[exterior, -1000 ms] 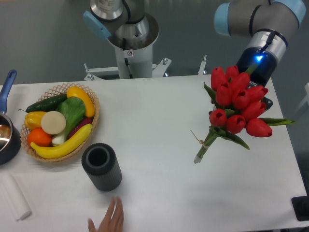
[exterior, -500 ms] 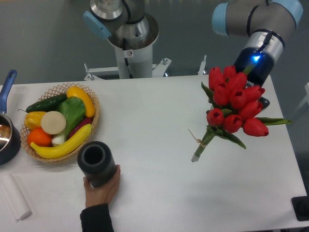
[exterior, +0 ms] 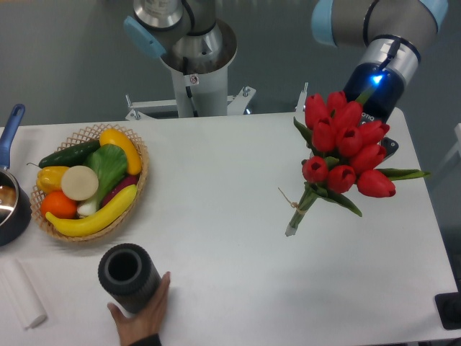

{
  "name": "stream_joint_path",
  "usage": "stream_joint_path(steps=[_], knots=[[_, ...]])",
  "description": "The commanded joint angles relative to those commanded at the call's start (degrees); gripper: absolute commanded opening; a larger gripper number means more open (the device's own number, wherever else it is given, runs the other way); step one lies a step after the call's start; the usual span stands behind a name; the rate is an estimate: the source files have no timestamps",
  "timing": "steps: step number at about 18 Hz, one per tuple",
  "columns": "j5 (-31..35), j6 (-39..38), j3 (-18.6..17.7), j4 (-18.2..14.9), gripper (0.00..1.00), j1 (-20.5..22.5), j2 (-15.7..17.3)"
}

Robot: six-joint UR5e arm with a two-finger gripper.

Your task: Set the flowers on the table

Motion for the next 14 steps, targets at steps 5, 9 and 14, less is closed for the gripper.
stream_joint_path(steps=[5, 9, 14], knots=[[5.79, 0.26, 0.09, 0.0, 0.36, -0.17, 1.32], [14.85, 0.61, 0.26, 0.0, 0.36, -0.79, 2.29], [19.33, 1.66, 0.53, -0.18, 0.35, -1.49, 2.2]])
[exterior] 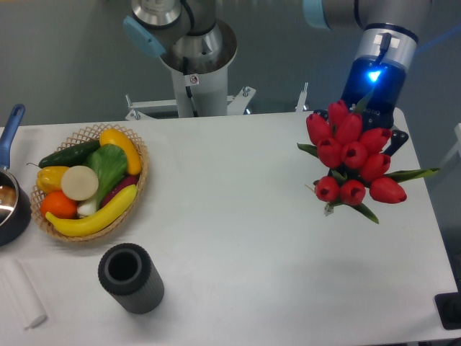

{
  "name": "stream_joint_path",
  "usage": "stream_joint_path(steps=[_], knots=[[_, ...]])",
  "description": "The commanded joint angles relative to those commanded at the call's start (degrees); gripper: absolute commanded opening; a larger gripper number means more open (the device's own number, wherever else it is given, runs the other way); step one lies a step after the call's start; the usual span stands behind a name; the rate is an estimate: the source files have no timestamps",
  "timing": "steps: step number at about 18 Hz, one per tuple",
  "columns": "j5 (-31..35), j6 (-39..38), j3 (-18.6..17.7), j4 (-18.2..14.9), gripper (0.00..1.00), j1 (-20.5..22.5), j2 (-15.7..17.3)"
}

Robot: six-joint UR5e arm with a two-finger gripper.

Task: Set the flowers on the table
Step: 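Carry the tulip bouquet down and across toward the table center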

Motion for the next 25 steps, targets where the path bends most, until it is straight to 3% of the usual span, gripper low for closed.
stream_joint_path(steps=[12, 15, 18, 25], knots=[[24.43, 12.57, -3.07, -0.61, 0.36, -10.28, -1.93], [31.02, 14.94, -4.3, -2.89, 0.36, -12.22, -1.93], [37.53, 18.54, -6.23, -3.16, 0.36, -13.71, -2.02], [45.97, 20.66, -8.26, -3.08, 0.36, -17.31, -5.18]])
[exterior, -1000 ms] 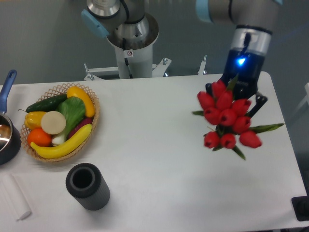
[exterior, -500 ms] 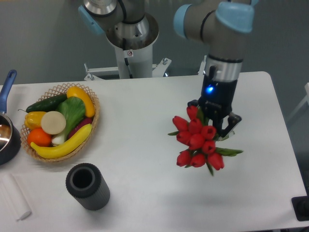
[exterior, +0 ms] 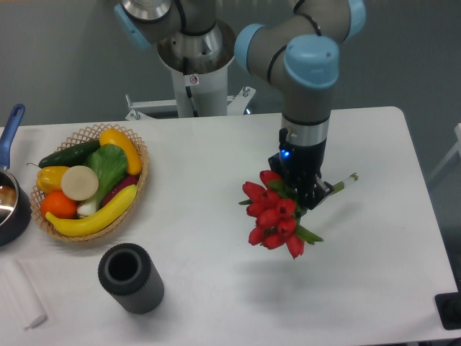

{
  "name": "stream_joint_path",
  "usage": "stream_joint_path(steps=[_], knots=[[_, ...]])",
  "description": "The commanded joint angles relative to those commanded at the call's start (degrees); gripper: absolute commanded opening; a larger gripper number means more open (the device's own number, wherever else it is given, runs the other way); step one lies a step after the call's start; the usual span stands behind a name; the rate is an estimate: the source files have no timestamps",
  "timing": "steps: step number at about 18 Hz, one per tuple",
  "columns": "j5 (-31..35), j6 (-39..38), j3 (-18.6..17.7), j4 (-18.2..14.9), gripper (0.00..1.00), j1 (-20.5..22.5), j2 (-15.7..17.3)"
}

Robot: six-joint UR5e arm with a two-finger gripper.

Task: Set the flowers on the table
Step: 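Carry the tulip bouquet down and across toward the table center, then lower the tulips onto the table and open the gripper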

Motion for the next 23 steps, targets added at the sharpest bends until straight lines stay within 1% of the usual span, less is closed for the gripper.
stream_joint_path(steps=[2, 7, 12, 20, 23], knots=[[2.03, 0.0, -0.44, 0.18, 0.36, -1.32, -1.49], [1.6, 0.0, -0.27, 0.26, 0.36, -2.03, -5.27], [1.6, -0.35, 0.0, 0.18, 0.37, -2.73, -7.65], [1.51, -0.97, -0.62, 0.26, 0.37, -3.7, -9.06], [1.51, -2.72, -0.62, 0.35, 0.38, -4.4, -9.5]])
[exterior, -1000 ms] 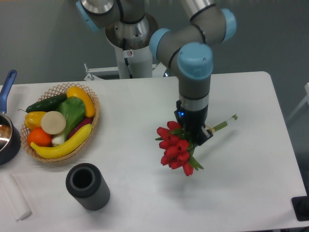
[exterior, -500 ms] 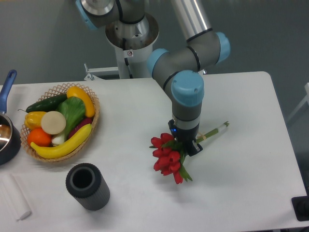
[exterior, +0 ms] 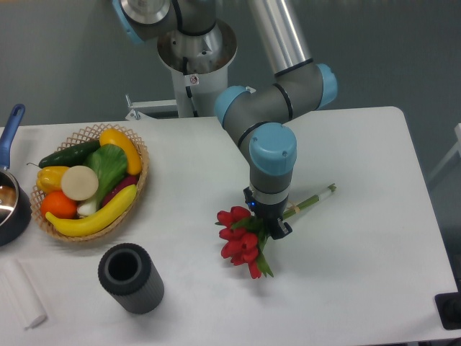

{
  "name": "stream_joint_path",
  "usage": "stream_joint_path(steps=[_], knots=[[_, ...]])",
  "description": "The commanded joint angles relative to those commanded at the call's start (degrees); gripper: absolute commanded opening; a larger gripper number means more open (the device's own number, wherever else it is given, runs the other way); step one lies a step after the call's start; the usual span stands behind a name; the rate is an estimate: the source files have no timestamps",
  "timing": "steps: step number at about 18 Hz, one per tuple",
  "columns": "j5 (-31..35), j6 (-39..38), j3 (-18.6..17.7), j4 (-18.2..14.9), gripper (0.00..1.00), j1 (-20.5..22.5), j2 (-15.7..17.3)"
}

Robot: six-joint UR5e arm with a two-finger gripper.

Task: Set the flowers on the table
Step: 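Lower the tulips onto the table and open the gripper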

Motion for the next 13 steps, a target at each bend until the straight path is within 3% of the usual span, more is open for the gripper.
stream_joint_path(steps=[1, 3, 4, 6, 13], knots=[[-0.09, -0.36, 0.0, 0.0, 0.44, -0.18, 0.0], [-0.09, -0.45, 0.0, 0.0, 0.66, -0.18, 0.17], [-0.09, -0.53, 0.0, 0.0, 0.82, -0.26, 0.26], [-0.17, -1.67, 0.0, 0.09, 0.99, -0.35, 0.44], [-1.58, -4.39, -0.35, 0.09, 1.0, 0.44, 4.21]])
